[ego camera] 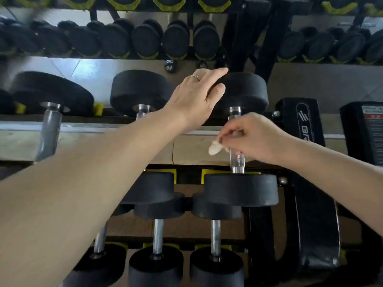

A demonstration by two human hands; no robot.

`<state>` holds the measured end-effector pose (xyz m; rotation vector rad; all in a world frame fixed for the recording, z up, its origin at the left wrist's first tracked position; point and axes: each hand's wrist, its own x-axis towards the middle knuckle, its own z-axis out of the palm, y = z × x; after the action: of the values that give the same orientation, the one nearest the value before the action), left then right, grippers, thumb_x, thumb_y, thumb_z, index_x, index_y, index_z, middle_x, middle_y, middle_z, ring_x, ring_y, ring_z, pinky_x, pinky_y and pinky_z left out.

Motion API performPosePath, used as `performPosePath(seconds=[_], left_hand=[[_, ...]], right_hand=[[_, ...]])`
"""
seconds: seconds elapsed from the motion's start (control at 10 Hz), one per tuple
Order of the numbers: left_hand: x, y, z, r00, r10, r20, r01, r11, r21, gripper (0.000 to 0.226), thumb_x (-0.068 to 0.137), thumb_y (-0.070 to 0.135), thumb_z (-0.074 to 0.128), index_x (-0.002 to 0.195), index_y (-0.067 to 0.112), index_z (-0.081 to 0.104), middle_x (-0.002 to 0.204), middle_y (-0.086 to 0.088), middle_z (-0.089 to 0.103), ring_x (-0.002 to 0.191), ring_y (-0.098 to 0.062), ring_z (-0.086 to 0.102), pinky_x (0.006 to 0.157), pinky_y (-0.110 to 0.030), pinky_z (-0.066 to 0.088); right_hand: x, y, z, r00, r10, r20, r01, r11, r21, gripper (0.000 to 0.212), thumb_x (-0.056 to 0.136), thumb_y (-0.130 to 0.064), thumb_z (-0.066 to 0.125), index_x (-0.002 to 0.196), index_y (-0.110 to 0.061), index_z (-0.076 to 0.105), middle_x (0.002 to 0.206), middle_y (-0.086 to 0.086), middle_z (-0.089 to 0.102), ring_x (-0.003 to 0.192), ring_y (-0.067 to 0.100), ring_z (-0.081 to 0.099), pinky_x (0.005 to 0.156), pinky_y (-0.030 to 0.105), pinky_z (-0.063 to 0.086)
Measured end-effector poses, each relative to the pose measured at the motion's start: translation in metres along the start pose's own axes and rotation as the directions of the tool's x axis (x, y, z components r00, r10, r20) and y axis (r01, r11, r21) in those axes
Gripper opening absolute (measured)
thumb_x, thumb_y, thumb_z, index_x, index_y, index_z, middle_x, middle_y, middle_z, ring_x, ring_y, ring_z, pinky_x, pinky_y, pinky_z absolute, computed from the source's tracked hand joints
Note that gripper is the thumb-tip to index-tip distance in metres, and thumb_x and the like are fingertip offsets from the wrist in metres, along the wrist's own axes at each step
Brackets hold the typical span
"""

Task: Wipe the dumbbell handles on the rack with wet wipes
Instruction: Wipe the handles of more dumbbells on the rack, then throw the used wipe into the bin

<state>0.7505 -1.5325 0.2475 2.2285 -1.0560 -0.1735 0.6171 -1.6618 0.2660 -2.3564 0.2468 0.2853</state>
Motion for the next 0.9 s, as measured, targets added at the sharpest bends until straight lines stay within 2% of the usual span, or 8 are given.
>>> performPosePath(seconds=[0.1,0.2,0.3,0.4,0.6,0.7,0.8,0.9], left_hand=[[-0.034,-0.002,-0.040,0.989,-0.018,-0.148,0.018,1.000,0.000,0.040,0.107,0.036,0.034,0.144,0.030,0.049,0.138,0.003,0.048,0.131,-0.018,0.041,0.108,-0.035,0.035],[-0.080,-0.014,-0.101,0.944,-0.061,-0.323,0.056,0.998,-0.024,0.028,0.106,0.029,0.039,0.119,0.019,0.062,0.106,0.003,0.057,0.105,-0.010,0.051,0.086,-0.022,0.042],[-0.137,-0.037,-0.166,0.855,-0.186,-0.484,0.187,0.981,-0.047,0.028,0.104,0.024,0.040,0.099,0.009,0.063,0.092,-0.004,0.065,0.087,-0.016,0.060,0.080,-0.036,0.048],[-0.224,-0.074,-0.232,0.718,-0.377,-0.585,0.360,0.921,-0.151,0.033,0.102,0.025,0.040,0.089,0.008,0.064,0.078,0.000,0.065,0.075,-0.016,0.061,0.077,-0.039,0.051],[-0.429,-0.147,-0.304,0.369,-0.666,-0.648,0.599,0.704,-0.382,0.032,0.105,0.025,0.042,0.088,0.012,0.066,0.081,-0.003,0.066,0.069,-0.012,0.058,0.068,-0.032,0.049],[-0.555,-0.206,-0.321,0.306,-0.724,-0.619,0.689,0.617,-0.380,0.030,0.106,0.021,0.042,0.085,0.011,0.061,0.079,-0.001,0.060,0.073,-0.016,0.054,0.068,-0.033,0.041],[-0.643,-0.243,-0.334,0.170,-0.797,-0.580,0.805,0.451,-0.384,0.031,0.107,0.023,0.040,0.087,0.010,0.060,0.078,-0.002,0.058,0.073,-0.020,0.050,0.064,-0.033,0.030],[-0.746,-0.293,-0.357,0.108,-0.846,-0.523,0.892,0.314,-0.325,0.031,0.106,0.023,0.038,0.084,0.015,0.058,0.085,-0.006,0.064,0.072,-0.018,0.053,0.061,-0.032,0.036]], right_hand=[[0.007,-0.054,0.014,0.995,0.047,-0.092,0.003,0.878,0.478,0.014,0.096,-0.009,0.059,0.097,-0.011,0.073,0.071,0.004,0.067,0.064,0.012,0.062,0.063,0.026,0.052],[0.009,-0.134,0.053,0.999,-0.021,0.027,-0.002,0.749,0.662,0.017,0.098,0.001,0.051,0.108,0.002,0.065,0.083,0.013,0.063,0.064,0.014,0.062,0.060,0.024,0.055],[0.007,-0.216,0.098,0.974,-0.171,0.146,0.023,0.721,0.693,0.021,0.096,0.008,0.047,0.110,0.002,0.062,0.086,0.012,0.064,0.063,0.014,0.062,0.058,0.023,0.055],[0.003,-0.304,0.157,0.930,-0.252,0.268,-0.002,0.724,0.690,0.032,0.098,0.006,0.047,0.124,-0.007,0.060,0.101,0.013,0.067,0.071,0.017,0.066,0.064,0.026,0.059],[-0.013,-0.443,0.301,0.780,-0.259,0.570,-0.276,0.676,0.684,0.030,0.095,0.007,0.050,0.124,0.011,0.057,0.097,0.017,0.069,0.078,0.020,0.069,0.078,0.030,0.060],[-0.027,-0.508,0.400,0.670,-0.315,0.673,-0.249,0.759,0.602,0.026,0.091,0.009,0.057,0.117,0.006,0.060,0.095,0.014,0.065,0.083,0.020,0.067,0.079,0.030,0.061],[-0.041,-0.562,0.489,0.632,-0.298,0.715,-0.192,0.834,0.518,0.012,0.090,0.009,0.061,0.092,-0.002,0.062,0.089,0.012,0.065,0.079,0.017,0.067,0.069,0.022,0.060],[-0.057,-0.619,0.576,0.622,-0.262,0.738,-0.219,0.847,0.485,0.009,0.090,0.009,0.062,0.097,0.004,0.062,0.091,0.019,0.060,0.078,0.021,0.064,0.061,0.022,0.060]])
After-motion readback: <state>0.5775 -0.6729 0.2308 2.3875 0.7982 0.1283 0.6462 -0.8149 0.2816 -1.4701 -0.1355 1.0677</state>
